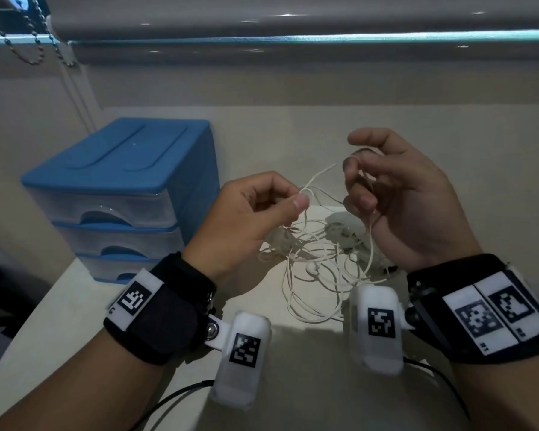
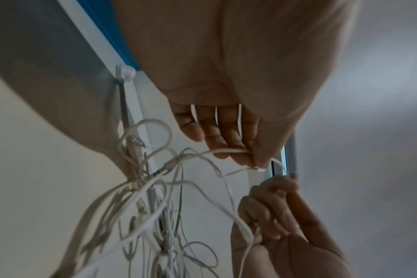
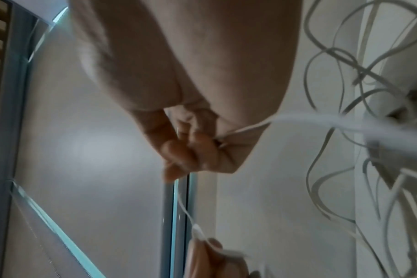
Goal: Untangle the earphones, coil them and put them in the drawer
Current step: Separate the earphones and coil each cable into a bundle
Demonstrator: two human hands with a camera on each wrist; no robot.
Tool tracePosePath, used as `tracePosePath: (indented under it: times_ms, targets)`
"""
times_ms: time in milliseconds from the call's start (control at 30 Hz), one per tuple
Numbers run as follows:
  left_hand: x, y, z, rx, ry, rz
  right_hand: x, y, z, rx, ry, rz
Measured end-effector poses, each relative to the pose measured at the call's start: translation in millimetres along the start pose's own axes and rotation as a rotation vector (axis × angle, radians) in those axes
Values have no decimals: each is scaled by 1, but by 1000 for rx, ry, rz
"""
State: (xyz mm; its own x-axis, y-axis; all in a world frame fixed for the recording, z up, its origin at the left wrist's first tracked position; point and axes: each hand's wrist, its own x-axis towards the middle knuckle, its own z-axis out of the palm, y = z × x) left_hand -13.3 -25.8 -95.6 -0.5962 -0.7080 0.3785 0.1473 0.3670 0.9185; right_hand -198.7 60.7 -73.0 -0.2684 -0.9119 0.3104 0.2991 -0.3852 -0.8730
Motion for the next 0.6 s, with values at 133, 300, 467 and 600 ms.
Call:
tracePosePath:
  times_ms: [133,300,467,600]
  targets:
    - [0,2,0,26,30,39,-1,7,2,-313,-29,90]
    - [0,2,-3,79,60,82,-5,14,15,-529,-110,81]
    - [1,5,-8,86,103,99,-3,12,17,-461,-113,114]
    - [0,8,-5,109,153,107,-2,14,26,-519,-168,164]
